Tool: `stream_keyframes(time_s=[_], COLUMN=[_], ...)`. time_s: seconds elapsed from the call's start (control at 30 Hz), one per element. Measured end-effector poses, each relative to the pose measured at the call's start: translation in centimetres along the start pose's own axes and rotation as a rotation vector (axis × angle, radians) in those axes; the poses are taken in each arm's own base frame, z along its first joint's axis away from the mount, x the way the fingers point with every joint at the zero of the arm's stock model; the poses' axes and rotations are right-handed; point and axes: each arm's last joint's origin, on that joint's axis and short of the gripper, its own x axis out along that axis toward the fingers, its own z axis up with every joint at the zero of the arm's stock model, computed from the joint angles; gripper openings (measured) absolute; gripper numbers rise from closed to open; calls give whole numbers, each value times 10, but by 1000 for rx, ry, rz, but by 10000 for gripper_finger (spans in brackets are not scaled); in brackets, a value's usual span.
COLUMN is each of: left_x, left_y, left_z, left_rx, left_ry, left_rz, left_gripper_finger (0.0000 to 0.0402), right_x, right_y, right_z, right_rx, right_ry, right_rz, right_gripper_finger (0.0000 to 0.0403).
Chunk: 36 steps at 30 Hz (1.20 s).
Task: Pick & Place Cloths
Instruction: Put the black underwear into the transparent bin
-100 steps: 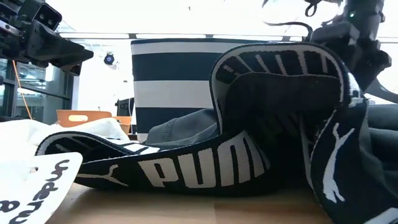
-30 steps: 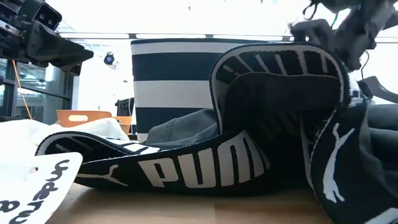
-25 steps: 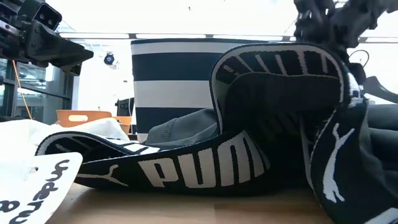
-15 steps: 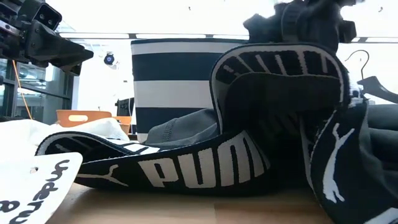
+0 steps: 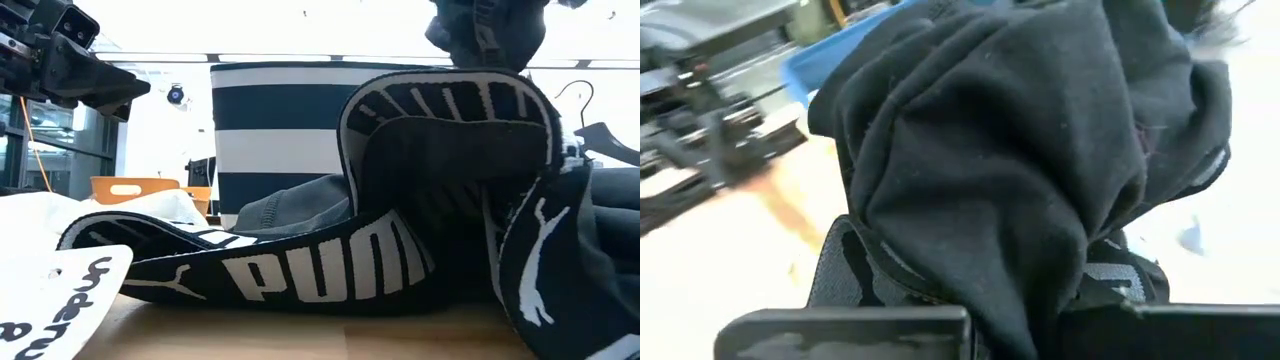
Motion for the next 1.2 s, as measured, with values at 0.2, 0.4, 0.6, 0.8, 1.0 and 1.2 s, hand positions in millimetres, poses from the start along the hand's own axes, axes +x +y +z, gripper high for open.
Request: stream_keyframes(time_s=[0.2,0.4,0.6,0.8,1.0,1.2], left_x=[0,0,0,0,0,0], left_y=[0,0,0,0,0,0], left_z=[0,0,0,0,0,0], left_rx=[0,0,0,0,0,0], left_ry=[0,0,0,0,0,0], left_rz=[1,1,0,0,0,0], left_gripper_finger=[113,113,113,113,113,113], right_x=[-3,4,23,59,92,123], right_y=[-24,-41,-51,-58,-70,-83], right_z=[5,10,12,8,7,6], right_rx=[3,65,133,188,196,130], right_ry=[-37,-42,36,136,232,378], right_rz=[-124,-278,-413,-528,-647,-694], right_gripper_finger=[17,17,17,17,21,19])
